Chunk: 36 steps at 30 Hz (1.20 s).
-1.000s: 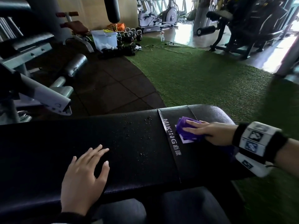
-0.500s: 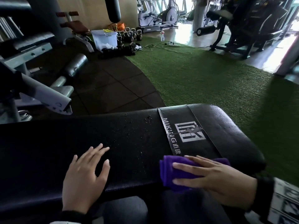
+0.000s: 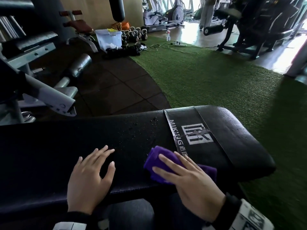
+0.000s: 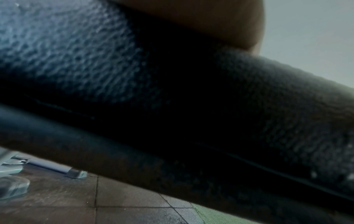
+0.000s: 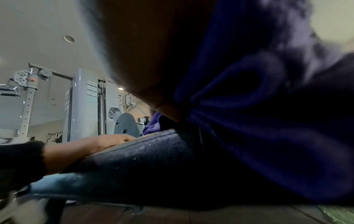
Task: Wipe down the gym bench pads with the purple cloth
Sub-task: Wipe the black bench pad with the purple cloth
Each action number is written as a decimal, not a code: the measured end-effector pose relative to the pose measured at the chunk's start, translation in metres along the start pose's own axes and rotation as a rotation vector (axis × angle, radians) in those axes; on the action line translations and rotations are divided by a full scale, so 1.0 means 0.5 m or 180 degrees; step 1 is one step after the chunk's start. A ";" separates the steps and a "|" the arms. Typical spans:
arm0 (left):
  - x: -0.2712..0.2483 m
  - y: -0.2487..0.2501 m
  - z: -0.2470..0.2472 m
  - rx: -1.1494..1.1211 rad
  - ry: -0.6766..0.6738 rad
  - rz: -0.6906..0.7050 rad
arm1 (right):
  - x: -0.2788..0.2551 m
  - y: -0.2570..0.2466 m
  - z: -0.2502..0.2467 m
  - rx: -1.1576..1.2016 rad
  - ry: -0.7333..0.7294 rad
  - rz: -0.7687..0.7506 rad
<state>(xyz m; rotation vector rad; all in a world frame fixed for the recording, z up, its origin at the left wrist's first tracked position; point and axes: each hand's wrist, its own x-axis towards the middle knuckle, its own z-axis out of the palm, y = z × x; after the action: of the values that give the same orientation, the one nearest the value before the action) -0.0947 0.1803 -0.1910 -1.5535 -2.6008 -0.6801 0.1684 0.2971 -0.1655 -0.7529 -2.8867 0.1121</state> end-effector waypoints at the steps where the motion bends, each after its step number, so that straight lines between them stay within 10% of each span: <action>1: 0.000 0.000 0.000 0.0001 0.0002 -0.0006 | -0.023 0.005 -0.003 -0.0043 -0.0045 -0.0106; 13: -0.002 0.001 0.002 0.0033 0.0023 -0.0015 | 0.007 0.093 -0.005 -0.0023 0.0467 0.1151; 22: -0.002 0.002 0.002 0.0038 0.0009 -0.0028 | -0.068 0.031 0.025 0.0219 0.0783 0.0151; 29: 0.003 0.009 0.003 0.0092 -0.0006 -0.0065 | -0.070 0.076 0.045 0.0125 0.1238 0.0651; 36: 0.005 0.005 -0.005 0.0109 -0.0050 -0.0045 | 0.006 0.002 0.065 -0.0583 0.0754 -0.0718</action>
<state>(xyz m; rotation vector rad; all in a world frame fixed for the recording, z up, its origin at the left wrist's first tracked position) -0.0943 0.1826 -0.1874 -1.5390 -2.6226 -0.6234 0.1607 0.2982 -0.1975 -0.4269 -2.7525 -0.2537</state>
